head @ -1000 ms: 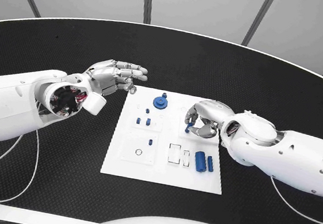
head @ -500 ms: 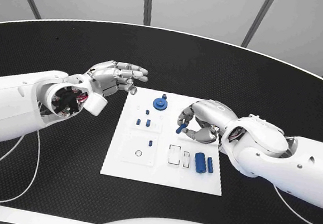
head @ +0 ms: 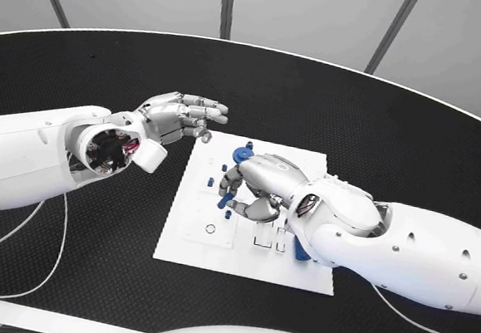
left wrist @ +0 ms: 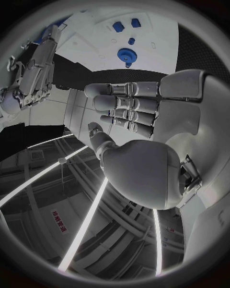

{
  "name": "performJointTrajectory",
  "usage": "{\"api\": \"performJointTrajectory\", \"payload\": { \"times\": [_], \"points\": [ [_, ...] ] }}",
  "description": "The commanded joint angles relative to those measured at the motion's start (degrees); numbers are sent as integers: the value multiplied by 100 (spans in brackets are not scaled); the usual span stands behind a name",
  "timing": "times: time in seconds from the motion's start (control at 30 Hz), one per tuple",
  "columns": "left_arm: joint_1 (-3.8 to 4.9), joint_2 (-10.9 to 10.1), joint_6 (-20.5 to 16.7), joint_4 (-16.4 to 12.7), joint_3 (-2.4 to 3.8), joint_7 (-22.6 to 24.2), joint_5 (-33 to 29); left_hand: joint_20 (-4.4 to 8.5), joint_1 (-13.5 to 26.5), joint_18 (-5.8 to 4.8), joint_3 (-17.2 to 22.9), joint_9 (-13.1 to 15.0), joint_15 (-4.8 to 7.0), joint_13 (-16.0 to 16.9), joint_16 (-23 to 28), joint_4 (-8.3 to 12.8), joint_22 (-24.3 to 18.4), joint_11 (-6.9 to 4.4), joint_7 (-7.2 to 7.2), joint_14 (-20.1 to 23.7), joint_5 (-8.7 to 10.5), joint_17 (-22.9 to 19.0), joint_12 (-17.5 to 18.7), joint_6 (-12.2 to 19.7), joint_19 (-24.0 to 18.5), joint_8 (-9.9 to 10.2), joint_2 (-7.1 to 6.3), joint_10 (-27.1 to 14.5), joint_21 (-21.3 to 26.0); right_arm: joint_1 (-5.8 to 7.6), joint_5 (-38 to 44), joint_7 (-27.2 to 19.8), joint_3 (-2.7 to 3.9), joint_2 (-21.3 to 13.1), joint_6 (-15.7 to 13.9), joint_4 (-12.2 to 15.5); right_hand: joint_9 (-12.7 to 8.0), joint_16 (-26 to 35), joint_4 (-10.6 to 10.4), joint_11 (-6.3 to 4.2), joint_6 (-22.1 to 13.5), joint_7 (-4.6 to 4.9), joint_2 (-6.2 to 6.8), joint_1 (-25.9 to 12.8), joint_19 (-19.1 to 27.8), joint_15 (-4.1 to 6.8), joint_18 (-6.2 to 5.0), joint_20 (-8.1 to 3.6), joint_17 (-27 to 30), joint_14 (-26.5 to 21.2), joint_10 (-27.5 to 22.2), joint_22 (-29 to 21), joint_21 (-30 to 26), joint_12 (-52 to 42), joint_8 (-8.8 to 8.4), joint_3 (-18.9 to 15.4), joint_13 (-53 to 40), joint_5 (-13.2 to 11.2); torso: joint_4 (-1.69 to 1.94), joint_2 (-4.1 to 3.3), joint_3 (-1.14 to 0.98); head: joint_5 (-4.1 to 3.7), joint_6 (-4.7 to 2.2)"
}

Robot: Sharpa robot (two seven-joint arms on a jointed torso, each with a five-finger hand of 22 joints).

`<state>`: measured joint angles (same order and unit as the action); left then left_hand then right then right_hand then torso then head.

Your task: Assemble the parts on the task board

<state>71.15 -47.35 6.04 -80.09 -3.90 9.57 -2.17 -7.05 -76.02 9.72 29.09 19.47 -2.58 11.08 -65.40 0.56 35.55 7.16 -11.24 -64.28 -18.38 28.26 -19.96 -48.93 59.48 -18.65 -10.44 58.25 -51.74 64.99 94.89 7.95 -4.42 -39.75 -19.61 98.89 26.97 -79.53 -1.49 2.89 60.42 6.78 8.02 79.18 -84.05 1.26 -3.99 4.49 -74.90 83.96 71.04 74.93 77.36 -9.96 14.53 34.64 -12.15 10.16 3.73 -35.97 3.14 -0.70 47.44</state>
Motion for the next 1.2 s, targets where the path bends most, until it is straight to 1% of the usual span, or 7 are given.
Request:
{"api": "performJointTrajectory", "payload": {
  "times": [0.03,0.1,0.13,0.27,0.47,0.63,1.2],
  "points": [
    [0,13,0,-1,0,0,0,-41,-33,88,-37,6,8,6,-29,-10,-6,-3,-17,50,-8,-5,-37,38,-8,29,22,-31,9,-72,0,-49,-22,243,66,-160,25,-27,36,-7,8,26,-24,38,3,47,43,-45,-9,294,37,16,6,9,13,12,-9,39,0,0,2,53,4],
    [0,19,1,-2,0,0,0,-41,-33,88,-37,6,8,6,-29,-10,-6,-3,-17,50,-8,-5,-37,38,-8,29,22,-31,9,-113,0,-73,-36,317,104,-244,25,-27,36,-7,8,26,-24,38,3,47,43,-45,-9,294,37,16,6,9,13,12,-9,39,-1,0,0,80,10],
    [0,21,1,-2,0,0,0,-41,-33,88,-37,6,8,6,-29,-10,-6,-3,-17,50,-8,-5,-37,38,-8,29,22,-31,9,-138,0,-85,-42,354,130,-289,27,-25,39,-5,5,28,-25,39,5,46,43,-45,-6,293,36,12,3,11,12,16,-9,45,-3,0,-2,108,14],
    [0,31,2,2,0,-2,0,-41,-33,88,-37,6,8,6,-29,-10,-6,-3,-17,50,-8,-5,-37,38,-8,29,22,-31,9,-216,0,-119,-63,459,231,-441,29,-26,44,-2,0,32,-27,40,7,44,42,-44,-6,293,33,9,-1,17,10,22,-11,53,-11,2,-10,152,27],
    [1,43,8,11,1,-9,0,-41,-47,88,-42,13,8,13,-35,-12,-10,-3,-17,56,-9,-9,-49,38,-6,29,34,-38,13,-291,0,-130,-85,513,326,-551,31,-30,44,0,-2,34,-29,38,6,43,42,-43,-13,295,33,9,-1,19,9,25,-11,57,-8,1,-14,158,29],
    [1,47,10,23,1,-11,0,-41,-47,88,-42,13,8,13,-35,-12,-10,-3,-17,56,-9,-9,-49,38,-6,29,34,-38,13,-341,1,-124,-92,546,362,-622,32,-29,44,2,-5,36,-33,37,7,41,42,-43,-11,294,32,9,-2,21,8,29,-12,62,-8,-3,-25,175,39],
    [1,47,12,31,1,-21,0,-41,-47,88,-42,13,8,13,-35,-12,-10,-3,-17,56,-9,-9,-49,38,-6,29,34,-38,13,-388,62,-87,-97,642,427,-762,36,-28,49,5,-11,40,-38,37,10,38,41,-41,-9,294,30,3,-8,27,6,37,-14,73,-10,1,-12,176,76]
  ]
}}
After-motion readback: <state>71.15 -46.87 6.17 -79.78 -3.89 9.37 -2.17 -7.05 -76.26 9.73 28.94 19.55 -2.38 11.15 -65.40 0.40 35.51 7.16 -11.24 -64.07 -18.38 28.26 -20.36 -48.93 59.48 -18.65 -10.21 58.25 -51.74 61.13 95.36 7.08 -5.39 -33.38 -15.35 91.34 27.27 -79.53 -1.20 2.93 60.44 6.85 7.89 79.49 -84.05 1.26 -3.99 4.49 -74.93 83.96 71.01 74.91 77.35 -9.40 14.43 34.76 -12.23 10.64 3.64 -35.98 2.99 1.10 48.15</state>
